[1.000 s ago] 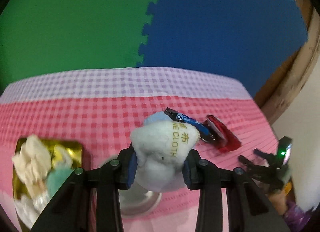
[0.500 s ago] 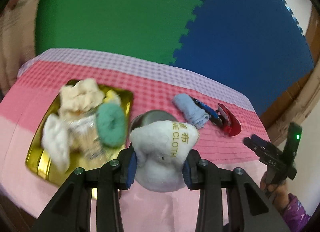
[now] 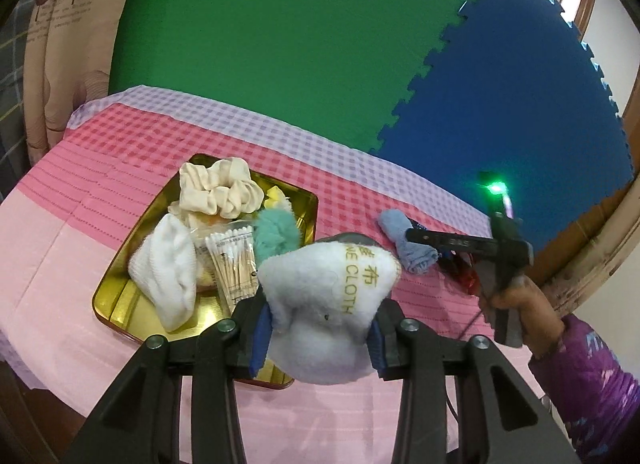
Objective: Organize soft objects
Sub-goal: 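Lift the 'CLOTH' sock with the left tool while the right tool grasps the blue towel, then lower the 'CLOTH' sock into the tin box with the left tool while the right tool holds the blue towel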
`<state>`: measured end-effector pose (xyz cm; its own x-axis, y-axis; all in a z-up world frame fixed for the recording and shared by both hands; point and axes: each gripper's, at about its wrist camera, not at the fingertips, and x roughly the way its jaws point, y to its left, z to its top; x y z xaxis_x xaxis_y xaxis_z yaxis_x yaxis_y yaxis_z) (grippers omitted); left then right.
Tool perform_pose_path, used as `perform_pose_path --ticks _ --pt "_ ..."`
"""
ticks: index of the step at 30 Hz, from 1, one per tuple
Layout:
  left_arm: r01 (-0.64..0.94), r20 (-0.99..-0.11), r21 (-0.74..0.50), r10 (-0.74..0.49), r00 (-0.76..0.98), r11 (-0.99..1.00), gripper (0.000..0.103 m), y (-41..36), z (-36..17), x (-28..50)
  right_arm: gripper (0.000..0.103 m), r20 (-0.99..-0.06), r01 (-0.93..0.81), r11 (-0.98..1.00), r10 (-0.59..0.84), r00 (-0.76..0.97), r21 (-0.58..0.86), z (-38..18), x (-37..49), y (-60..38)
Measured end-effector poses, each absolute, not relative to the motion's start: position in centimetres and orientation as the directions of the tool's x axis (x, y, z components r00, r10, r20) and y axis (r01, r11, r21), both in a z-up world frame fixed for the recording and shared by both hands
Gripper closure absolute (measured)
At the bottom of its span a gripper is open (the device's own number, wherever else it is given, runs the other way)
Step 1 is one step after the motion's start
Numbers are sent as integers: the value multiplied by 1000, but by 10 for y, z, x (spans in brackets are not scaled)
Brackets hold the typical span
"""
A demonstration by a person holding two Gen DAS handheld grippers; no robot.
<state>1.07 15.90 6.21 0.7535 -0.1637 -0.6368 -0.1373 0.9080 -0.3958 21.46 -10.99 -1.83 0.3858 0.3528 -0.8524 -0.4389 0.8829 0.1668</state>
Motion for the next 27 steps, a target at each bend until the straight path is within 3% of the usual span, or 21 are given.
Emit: perform_pose_path --ticks 5,8,9,15,27 --pt "-141 -642 -401 -168 748 905 66 163 57 12 14 -900 -420 904 248 358 82 -42 236 -93" --pt "-146 -647 -404 -169 744 903 66 165 54 12 69 -925 -408 911 205 319 61 -60 246 -91" --pt "-148 -648 -406 -170 743 902 66 165 52 13 75 -917 -417 908 206 341 49 -57 245 -91" --pt "-160 -648 -418 -170 742 894 65 170 48 13 77 -848 -459 866 387 362 199 -11 238 -97" --pt "-179 -652 -418 -157 742 890 63 179 48 7 77 -754 -590 757 554 352 281 52 191 -26"
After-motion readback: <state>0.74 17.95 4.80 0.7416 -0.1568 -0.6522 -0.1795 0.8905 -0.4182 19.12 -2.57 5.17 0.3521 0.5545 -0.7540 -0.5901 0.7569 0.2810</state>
